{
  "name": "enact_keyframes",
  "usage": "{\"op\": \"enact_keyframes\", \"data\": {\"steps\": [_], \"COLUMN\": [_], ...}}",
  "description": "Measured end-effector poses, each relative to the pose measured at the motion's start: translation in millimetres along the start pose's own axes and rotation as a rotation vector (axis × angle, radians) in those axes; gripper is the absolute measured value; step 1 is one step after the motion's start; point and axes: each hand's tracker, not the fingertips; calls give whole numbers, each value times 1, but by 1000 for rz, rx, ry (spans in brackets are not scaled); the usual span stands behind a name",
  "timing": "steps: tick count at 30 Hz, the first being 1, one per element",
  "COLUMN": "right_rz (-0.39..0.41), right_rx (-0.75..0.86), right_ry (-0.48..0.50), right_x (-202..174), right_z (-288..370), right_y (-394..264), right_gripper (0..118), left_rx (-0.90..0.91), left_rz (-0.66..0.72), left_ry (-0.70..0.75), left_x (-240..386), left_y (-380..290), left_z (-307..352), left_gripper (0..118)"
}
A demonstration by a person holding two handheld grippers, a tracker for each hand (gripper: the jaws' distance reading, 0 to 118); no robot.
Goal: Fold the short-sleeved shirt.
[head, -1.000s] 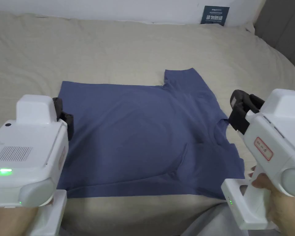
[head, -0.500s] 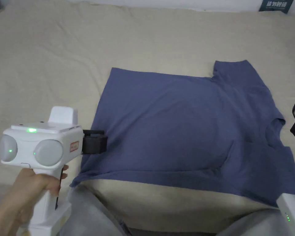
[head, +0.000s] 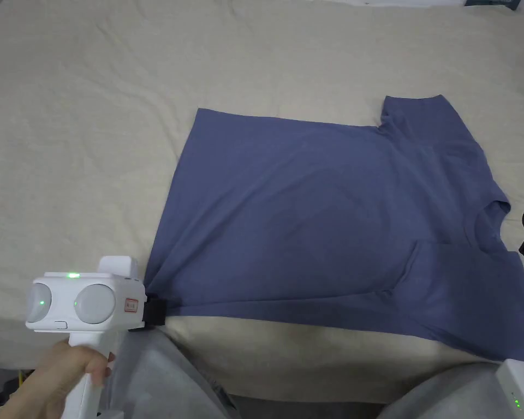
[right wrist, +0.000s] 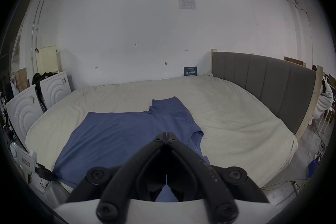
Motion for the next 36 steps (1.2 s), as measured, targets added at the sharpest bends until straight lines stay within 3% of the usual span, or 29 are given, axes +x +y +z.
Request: {"op": "enact_keyframes", "data": {"steps": [2, 6, 11, 15, 16, 17, 18, 19, 20, 21, 26, 28, 29, 31, 33, 36], "right_rz": [-13, -26, -34, -55, -58, -74, -86, -104, -115, -116, -54, -52, -58, -79, -103, -141], "right_rx": [-5, -14, -64, -261, -325, -349, -403, -458, -491, -512, -628, -678, -694, -685, -693, -706], "right_ry": [-8, -30, -50, -32, -27, -22, -6, 2, 4, 17, -37, -59, -58, -47, -44, -7], "right_x": [4, 13, 29, 52, 58, 63, 70, 75, 79, 83, 100, 104, 105, 106, 102, 97], "right_z": [1, 5, 7, -7, -12, -16, -20, -25, -28, -29, -45, -54, -58, -62, -65, -64], "right_y": [-1, -3, -5, -13, -18, -24, -31, -40, -48, -55, -98, -113, -117, -122, -125, -119], "right_gripper": [1, 1, 1, 3, 12, 35, 77, 102, 114, 116, 116, 110, 99, 44, 10, 5], "left_rx": [-24, 1, 164, 245, 261, 265, 268, 276, 281, 282, 273, 263, 257, 249, 241, 238], "left_rz": [-7, 69, 114, 130, 126, 122, 115, 109, 103, 100, 89, 101, 106, 120, 132, 151], "left_ry": [-9, -25, -50, -89, -91, -91, -94, -96, -98, -99, -82, -80, -81, -74, -74, -77], "left_x": [4, 3, 2, 5, 8, 9, 11, 13, 15, 17, 20, 18, 17, 15, 13, 12], "left_y": [0, 0, 6, 15, 16, 19, 20, 21, 21, 22, 22, 21, 20, 19, 18, 19], "left_z": [-3, 4, 46, 75, 81, 82, 85, 87, 89, 89, 84, 81, 79, 76, 74, 73], "left_gripper": [2, 2, 1, 1, 1, 1, 1, 1, 1, 1, 1, 1, 1, 1, 1, 1]}}
